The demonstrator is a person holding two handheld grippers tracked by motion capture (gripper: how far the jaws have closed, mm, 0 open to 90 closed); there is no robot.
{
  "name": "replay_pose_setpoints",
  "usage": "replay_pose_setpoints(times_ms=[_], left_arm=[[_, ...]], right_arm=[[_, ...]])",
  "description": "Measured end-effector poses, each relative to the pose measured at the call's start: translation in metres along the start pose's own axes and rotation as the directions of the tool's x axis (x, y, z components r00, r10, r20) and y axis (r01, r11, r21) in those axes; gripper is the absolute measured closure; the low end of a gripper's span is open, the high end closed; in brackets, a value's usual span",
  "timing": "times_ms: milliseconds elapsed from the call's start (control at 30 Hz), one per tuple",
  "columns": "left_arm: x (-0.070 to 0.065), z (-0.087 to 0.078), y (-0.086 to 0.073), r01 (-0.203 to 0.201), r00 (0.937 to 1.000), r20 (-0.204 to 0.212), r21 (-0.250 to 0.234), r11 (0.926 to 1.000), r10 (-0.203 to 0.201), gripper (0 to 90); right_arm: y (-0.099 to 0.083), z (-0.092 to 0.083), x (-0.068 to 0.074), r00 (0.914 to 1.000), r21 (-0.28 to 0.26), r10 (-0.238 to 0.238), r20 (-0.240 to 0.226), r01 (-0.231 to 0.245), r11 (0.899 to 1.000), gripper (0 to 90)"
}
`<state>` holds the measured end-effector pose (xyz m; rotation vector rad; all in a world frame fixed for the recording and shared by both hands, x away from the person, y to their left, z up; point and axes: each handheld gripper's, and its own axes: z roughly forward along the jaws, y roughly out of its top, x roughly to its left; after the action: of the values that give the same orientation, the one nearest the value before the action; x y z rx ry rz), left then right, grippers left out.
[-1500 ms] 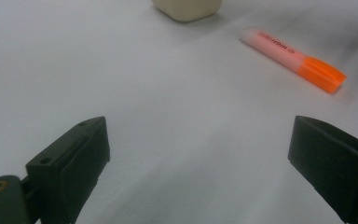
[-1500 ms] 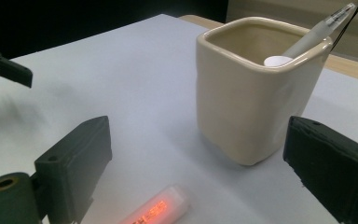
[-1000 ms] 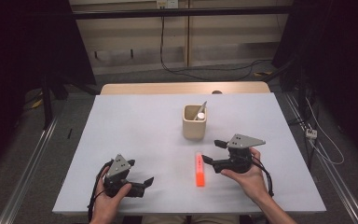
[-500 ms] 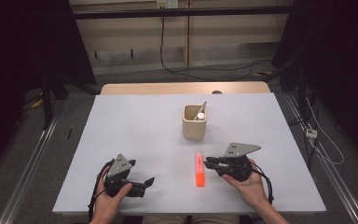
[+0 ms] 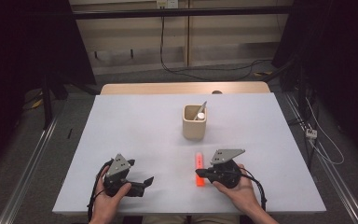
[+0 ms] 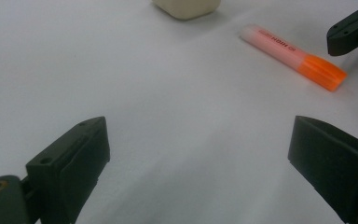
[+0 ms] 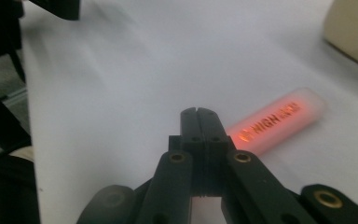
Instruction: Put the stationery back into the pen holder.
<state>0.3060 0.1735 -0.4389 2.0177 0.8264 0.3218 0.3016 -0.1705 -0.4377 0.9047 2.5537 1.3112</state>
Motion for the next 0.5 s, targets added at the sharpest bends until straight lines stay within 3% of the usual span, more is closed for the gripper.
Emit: replay_pose_setpoints(times_ms=[333,500], left_arm=[[0.001,-0.002,-0.001,0.003,1.0,-0.006,-0.004,1.0,-0.003,5.3],[0.001,-0.001,0.0,0.001,1.0,-0.002,0.0,1.0,-0.001,5.3]], right_arm=[[-0.001,0.013,0.014,0.9993,0.072,-0.037,0.005,0.036,0.997,90.0],[0.001,0.018,0.016,0.9991,0.075,-0.039,-0.019,0.04,0.996,90.0]])
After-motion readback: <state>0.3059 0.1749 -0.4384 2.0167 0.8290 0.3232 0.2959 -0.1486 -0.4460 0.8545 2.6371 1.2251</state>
